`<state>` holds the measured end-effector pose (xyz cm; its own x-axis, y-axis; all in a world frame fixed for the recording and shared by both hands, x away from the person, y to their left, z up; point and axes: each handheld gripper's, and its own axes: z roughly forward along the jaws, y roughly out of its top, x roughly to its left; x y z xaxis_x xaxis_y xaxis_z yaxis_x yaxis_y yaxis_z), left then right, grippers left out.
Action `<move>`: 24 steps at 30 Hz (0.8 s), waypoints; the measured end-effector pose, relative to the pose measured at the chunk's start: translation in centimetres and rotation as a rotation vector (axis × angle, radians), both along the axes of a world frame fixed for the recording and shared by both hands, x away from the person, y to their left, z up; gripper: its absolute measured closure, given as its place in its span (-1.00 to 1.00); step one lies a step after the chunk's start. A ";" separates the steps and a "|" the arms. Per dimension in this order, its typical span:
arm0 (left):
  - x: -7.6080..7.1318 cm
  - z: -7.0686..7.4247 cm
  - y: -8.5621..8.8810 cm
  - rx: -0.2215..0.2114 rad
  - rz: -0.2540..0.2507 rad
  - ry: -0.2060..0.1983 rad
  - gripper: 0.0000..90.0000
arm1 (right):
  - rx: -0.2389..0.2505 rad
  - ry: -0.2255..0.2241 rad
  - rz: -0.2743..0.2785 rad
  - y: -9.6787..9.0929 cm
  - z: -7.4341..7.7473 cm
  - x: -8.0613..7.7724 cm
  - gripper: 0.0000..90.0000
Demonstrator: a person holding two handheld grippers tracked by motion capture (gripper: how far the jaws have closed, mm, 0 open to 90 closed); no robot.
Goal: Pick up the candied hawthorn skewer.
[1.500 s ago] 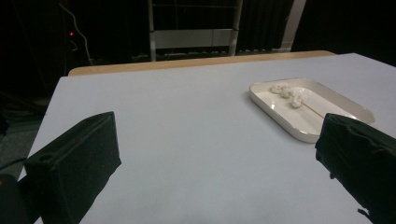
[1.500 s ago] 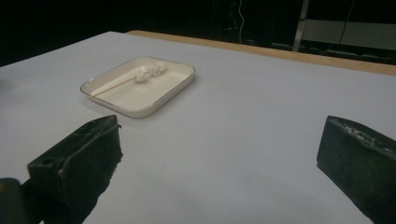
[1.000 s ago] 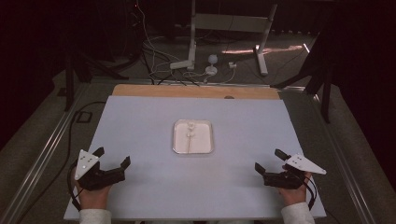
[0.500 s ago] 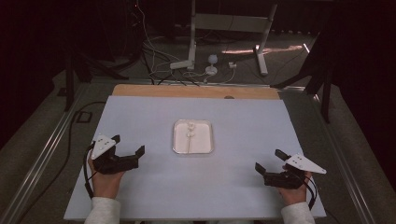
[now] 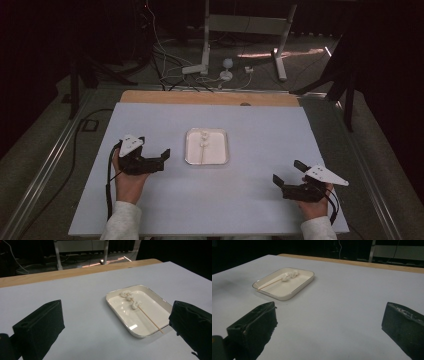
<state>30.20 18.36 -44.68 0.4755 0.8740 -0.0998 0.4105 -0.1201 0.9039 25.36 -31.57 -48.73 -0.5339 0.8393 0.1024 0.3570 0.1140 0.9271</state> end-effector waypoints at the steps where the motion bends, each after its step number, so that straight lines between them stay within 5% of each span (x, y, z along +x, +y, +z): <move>1: 0.2 -0.1 -0.2 0.000 -0.002 0.001 -1.00 | 0.000 0.001 0.000 0.0 0.0 0.0 -1.00; 24: 3.5 -2.5 -5.7 0.030 -0.050 0.044 -1.00 | -0.013 0.002 -0.001 -0.1 -0.1 0.1 -1.00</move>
<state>33.68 12.62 -47.13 0.5144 0.8523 -0.0953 0.4422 -0.1684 0.8810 25.44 -31.64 -48.79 -0.5331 0.8410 0.0928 0.3594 0.1258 0.9247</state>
